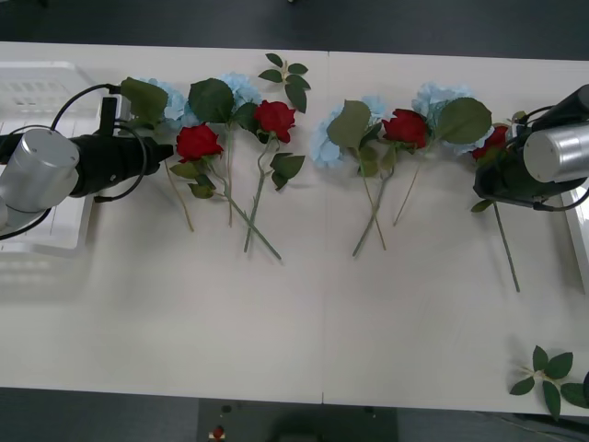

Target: Put the red flowers into the right box and the blue flowers into the left box

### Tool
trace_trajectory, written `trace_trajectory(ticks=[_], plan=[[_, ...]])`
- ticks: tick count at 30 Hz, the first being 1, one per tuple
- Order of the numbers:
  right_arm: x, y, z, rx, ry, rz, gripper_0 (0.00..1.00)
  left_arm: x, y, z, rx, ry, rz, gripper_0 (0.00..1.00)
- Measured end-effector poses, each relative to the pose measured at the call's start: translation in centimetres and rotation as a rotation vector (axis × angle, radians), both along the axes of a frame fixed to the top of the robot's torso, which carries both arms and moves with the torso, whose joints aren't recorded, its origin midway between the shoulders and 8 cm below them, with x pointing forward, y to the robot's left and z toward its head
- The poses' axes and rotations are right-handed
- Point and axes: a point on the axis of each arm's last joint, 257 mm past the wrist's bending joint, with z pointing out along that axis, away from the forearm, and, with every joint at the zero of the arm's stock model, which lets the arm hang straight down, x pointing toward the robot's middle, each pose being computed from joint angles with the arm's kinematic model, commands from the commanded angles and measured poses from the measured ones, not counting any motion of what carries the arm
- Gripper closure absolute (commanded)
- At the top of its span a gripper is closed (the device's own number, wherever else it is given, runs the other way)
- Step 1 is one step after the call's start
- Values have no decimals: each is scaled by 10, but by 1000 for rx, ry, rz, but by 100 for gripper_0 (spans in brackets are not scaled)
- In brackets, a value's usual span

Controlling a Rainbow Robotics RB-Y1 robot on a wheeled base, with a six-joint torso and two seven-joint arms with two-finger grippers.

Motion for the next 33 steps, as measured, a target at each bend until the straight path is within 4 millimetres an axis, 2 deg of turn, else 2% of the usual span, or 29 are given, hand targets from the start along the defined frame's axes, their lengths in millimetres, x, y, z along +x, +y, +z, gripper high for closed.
trace_trajectory(ticks=[4,9,13,14,15,16,20,23,25,27,30,33], plan=[[-18,-22,21,-34,46,33,100,0,-3,-1,-3,1,-3,21],[-34,-53,67,-76,53,57,100,0,-11,-3,-10,2,-10,21],[-49,-66,99,-84,65,67,100,-1,-21,-4,-19,4,-24,23],[-53,-69,105,-88,73,68,100,-1,-24,-4,-21,3,-29,38],[-57,-71,111,-92,80,66,100,-2,-26,-3,-22,2,-32,66],[-61,-73,118,-96,90,64,100,-2,-28,-3,-24,2,-35,100],[-70,-90,157,-147,103,64,100,-2,-30,-3,-25,1,-39,100],[-53,-126,204,-312,17,137,100,-2,-30,-3,-25,1,-39,100],[-45,-149,223,-395,-17,191,100,-2,-29,-3,-25,1,-39,100],[-43,-171,223,-413,-23,198,100,-2,-29,-3,-25,1,-39,100],[-49,-221,212,-520,25,162,100,-2,-29,-3,-25,1,-39,100],[-54,-249,195,-600,78,197,100,-2,-30,-3,-25,1,-39,100]])
